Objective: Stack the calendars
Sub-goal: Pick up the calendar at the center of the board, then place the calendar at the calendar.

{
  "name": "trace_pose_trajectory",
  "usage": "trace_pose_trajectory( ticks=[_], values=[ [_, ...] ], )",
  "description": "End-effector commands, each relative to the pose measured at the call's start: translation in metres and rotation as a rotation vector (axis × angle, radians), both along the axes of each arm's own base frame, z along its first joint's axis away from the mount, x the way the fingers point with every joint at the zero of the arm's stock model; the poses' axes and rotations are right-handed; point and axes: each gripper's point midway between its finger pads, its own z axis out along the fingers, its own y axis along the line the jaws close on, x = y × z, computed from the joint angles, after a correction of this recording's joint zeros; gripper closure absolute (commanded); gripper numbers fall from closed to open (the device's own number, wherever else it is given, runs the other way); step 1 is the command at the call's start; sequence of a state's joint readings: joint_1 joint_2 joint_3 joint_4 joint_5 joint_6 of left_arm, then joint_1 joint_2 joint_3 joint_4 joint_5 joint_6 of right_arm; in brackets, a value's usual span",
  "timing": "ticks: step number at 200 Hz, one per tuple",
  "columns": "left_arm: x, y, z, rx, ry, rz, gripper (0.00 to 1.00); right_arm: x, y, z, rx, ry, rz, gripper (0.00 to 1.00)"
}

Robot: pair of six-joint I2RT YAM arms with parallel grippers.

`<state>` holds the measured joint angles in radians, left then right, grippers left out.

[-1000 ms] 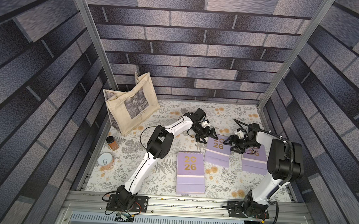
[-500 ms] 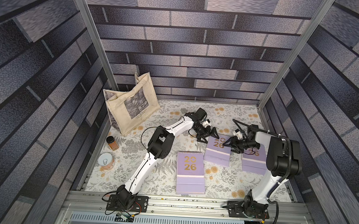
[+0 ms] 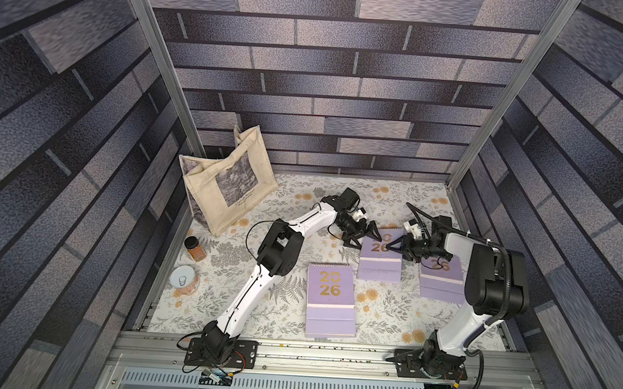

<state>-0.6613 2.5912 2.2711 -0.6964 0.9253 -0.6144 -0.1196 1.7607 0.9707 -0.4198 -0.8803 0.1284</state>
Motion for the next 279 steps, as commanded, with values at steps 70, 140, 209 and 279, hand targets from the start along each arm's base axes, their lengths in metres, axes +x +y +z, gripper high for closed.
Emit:
trace_pose_trajectory(
  ticks=[70,140,209,279],
  values=[
    [0.016,0.003,0.056,-0.129,-0.059,0.013,0.00,0.005,0.012,0.045,0.086,-0.145,0.031,1.00],
    [0.038,0.038,0.127,-0.236,-0.147,0.097,0.00,0.012,0.009,0.103,0.064,-0.254,0.003,1.00],
    [0.036,0.094,0.204,-0.362,-0.282,0.155,0.00,0.004,0.016,0.205,0.146,-0.452,0.017,1.00],
    [-0.004,0.141,0.242,-0.484,-0.376,0.244,0.00,-0.020,0.032,0.278,0.291,-0.541,0.085,1.00]
  ],
)
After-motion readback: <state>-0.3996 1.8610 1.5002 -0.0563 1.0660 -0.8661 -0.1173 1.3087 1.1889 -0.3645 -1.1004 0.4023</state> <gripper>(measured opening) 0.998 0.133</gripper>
